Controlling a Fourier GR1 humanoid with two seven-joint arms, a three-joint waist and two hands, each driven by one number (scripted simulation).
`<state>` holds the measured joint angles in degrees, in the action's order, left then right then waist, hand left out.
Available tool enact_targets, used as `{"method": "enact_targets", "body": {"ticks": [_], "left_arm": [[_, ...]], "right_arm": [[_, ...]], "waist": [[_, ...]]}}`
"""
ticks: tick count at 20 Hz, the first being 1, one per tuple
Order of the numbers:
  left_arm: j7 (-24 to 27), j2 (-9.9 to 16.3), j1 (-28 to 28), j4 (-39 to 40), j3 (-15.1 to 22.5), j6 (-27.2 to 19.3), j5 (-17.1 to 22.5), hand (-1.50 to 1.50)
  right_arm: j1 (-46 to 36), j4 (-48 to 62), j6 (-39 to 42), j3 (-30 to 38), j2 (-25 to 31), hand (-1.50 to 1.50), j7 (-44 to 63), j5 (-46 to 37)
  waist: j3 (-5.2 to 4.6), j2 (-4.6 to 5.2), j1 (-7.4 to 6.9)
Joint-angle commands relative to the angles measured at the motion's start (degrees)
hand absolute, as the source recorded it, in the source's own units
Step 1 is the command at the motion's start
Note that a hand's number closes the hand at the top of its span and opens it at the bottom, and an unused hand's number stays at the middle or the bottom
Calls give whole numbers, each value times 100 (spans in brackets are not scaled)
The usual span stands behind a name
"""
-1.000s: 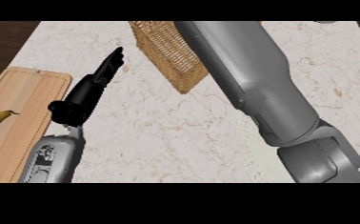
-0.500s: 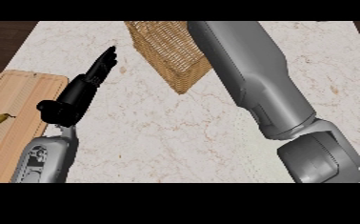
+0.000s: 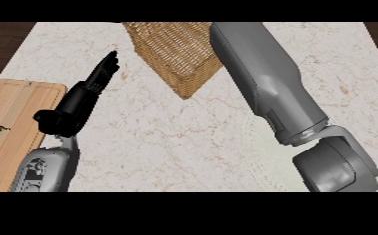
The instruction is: Pick the can from the placemat and place it in the basket
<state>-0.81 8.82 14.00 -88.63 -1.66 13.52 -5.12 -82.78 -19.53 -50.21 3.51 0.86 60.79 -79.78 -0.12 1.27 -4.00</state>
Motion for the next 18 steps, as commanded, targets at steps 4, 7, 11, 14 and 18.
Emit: {"method": "enact_targets", "body": {"ticks": [4, 7, 11, 14, 18], "left_arm": [[152, 25, -92, 91, -50, -3, -21, 0], [-96, 118, -69, -59, -77, 124, 76, 0], [15, 21, -34, -85, 44, 23, -69, 0], [17, 148, -18, 39, -206, 150, 162, 0], [1, -3, -179, -164, 4, -60, -102, 0]], "right_arm": [[137, 1, -1336, 293, -24, -150, 848, -348], [281, 291, -1472, 357, 58, -150, 612, -487], [-203, 372, -1251, 555, 184, -150, 525, -445], [-172, 287, -1513, 606, 59, -150, 318, -406], [-176, -58, -1953, 840, 42, -150, 126, -113]], "waist": [[2, -6, 77], [5, 8, 33], [4, 17, 9], [5, -4, 75], [12, -39, 128]]}}
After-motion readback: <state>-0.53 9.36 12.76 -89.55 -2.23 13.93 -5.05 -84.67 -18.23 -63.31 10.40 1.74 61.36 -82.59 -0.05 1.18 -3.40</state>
